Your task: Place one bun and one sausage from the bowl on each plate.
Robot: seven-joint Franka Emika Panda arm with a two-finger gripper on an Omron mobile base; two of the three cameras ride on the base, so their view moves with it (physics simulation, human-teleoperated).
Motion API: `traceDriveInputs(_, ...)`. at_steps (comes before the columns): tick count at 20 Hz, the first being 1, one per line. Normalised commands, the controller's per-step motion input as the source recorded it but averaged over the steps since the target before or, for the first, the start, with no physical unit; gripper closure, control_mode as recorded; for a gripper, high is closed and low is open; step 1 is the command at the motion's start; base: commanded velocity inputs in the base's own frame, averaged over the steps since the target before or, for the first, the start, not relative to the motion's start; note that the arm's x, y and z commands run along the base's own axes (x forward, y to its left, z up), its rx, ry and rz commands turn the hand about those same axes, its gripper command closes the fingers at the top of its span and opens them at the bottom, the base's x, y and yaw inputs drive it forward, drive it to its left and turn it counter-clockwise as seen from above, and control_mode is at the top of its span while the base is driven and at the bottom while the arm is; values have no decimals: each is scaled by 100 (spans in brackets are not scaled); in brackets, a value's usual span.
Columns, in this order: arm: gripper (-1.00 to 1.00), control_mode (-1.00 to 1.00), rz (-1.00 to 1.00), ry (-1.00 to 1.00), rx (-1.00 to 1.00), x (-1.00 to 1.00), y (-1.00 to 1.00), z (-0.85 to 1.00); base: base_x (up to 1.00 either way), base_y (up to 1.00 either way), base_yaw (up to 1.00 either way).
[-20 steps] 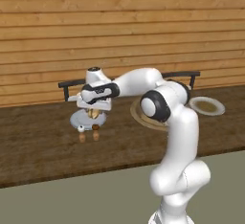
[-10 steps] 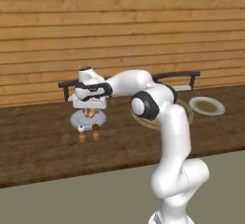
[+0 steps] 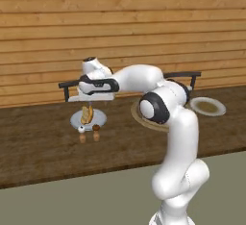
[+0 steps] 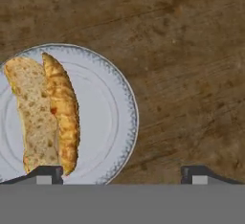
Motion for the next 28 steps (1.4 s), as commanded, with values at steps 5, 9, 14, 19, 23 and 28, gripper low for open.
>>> traceDriveInputs(5, -100, -100, 13, -41, 0, -100, -100, 79, 0, 0, 0)
traceDriveInputs(9, -100, -100, 11, -21, 0, -100, -100, 47, 0, 0, 0)
traceDriveInputs(14, -100, -100, 2, -2, 0, -84, -100, 29, 0, 0, 0)
traceDriveInputs(19, -100, -100, 0, 7, -9, -31, -100, 39, 0, 0, 0)
traceDriveInputs(23, -100, -100, 1, 5, -13, -19, -100, 26, 0, 0, 0)
traceDriveInputs(28, -100, -100, 2, 1, 0, -3, -100, 1, 0, 0, 0)
